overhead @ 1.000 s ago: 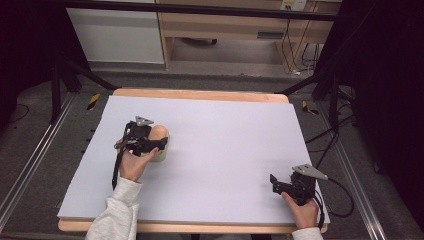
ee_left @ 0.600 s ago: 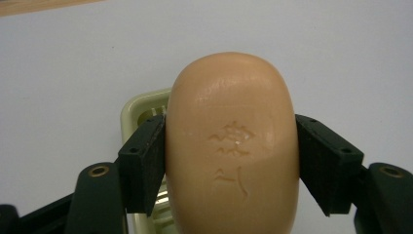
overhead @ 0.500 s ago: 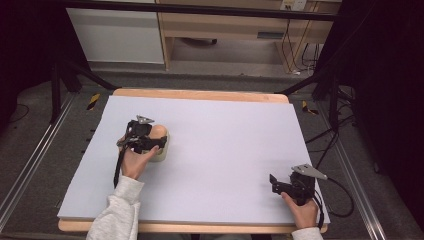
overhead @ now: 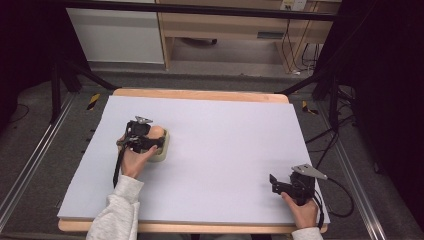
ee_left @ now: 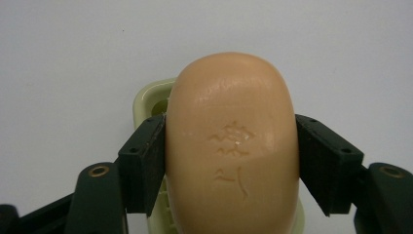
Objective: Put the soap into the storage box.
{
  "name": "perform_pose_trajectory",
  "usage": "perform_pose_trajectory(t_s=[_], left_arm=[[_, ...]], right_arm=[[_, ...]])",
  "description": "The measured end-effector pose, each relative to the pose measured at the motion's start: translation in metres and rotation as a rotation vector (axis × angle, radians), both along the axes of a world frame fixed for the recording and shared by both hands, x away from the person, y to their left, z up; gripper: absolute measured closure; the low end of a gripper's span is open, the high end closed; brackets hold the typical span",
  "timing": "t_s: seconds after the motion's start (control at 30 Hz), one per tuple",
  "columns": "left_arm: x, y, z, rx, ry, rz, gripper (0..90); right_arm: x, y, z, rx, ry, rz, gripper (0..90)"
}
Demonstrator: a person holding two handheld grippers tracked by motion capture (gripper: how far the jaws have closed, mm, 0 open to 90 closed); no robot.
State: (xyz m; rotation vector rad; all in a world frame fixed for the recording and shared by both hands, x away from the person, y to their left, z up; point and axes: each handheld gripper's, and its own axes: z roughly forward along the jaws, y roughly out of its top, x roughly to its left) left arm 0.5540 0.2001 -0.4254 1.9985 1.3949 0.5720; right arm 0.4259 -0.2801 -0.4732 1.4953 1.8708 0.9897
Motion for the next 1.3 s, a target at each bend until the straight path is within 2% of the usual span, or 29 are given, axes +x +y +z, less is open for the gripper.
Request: perform_pose_trajectory(t_s=[0.73,1.3], left_arm=[[0.006,0.003,-0.013,0.015,0.03,0.006,31.8],[0.008,0.002,-0.018,0.02,0.037,0.016,31.7]], right_arm=[[0.0,0.0,0.0,0.0,0.002,0.002,5.9],[0.0,0.0,0.0,-0.001,0.0,0.001,5.9]])
